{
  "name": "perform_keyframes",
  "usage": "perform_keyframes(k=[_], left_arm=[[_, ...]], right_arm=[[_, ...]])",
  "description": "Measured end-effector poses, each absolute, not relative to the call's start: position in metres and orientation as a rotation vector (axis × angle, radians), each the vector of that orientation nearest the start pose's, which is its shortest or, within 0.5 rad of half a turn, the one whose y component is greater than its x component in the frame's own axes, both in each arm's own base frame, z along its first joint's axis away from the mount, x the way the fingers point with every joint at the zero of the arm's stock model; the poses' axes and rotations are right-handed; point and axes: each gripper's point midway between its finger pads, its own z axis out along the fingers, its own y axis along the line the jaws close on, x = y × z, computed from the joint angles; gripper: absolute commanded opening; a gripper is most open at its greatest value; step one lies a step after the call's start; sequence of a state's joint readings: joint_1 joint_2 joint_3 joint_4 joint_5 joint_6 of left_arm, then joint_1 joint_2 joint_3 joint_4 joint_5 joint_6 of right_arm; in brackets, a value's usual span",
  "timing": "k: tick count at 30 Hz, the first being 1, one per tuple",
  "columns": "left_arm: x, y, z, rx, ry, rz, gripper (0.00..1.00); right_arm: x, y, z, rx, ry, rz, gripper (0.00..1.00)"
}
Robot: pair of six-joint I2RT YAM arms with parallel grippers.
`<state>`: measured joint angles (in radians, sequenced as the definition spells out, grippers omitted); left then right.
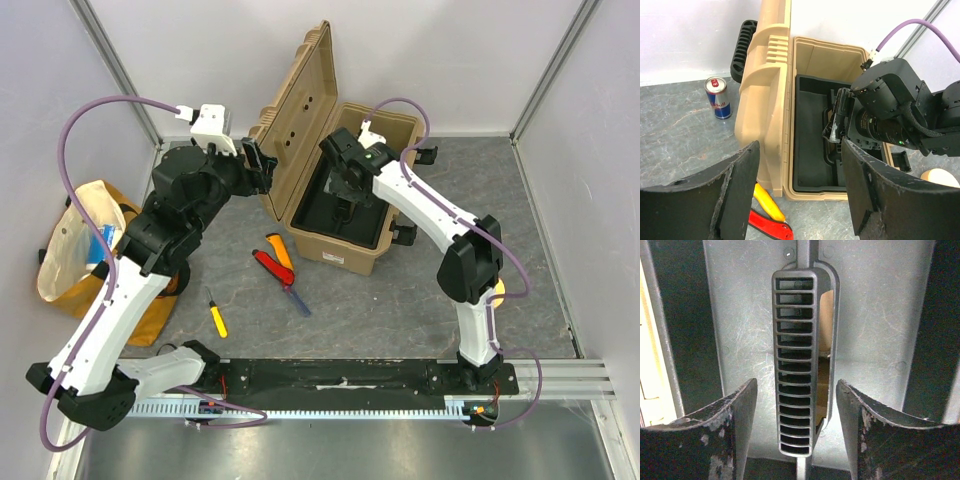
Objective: Pack the tool kit
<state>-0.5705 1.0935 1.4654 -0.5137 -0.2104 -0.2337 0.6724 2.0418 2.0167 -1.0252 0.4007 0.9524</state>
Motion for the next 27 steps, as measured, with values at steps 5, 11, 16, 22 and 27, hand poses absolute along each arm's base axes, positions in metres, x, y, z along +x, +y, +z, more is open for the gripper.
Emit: perform_keyframes(k=[5,11,16,22,27], left_arm=[[0.303,-0.161,0.420,0.127,1.714,-0.415,0.73],[0.301,-0.157,0.421,0.116,1.715,-0.402,0.73],[0.298,-0.153,0.421,0.109,1.716,-0.393,0.74],[0.295,-0.142,0.425,0.076,1.708,-0.360,0.75],[0.291,-0.138,0.435,0.066,1.697,-0.356,0.75]], right_arm=[[0.409,0.270,0.199,0.452,2.393,0.150,0.80],[0.400,0.260,0.275,0.303,2.213,0.269,0.82],[0.368,0.280,0.320,0.007,2.076,0.379,0.79],[0.283,0.360,0.300,-0.549,1.983,0.497,0.73],[0.231,0.398,0.268,-0.851,1.943,0.570,0.74]])
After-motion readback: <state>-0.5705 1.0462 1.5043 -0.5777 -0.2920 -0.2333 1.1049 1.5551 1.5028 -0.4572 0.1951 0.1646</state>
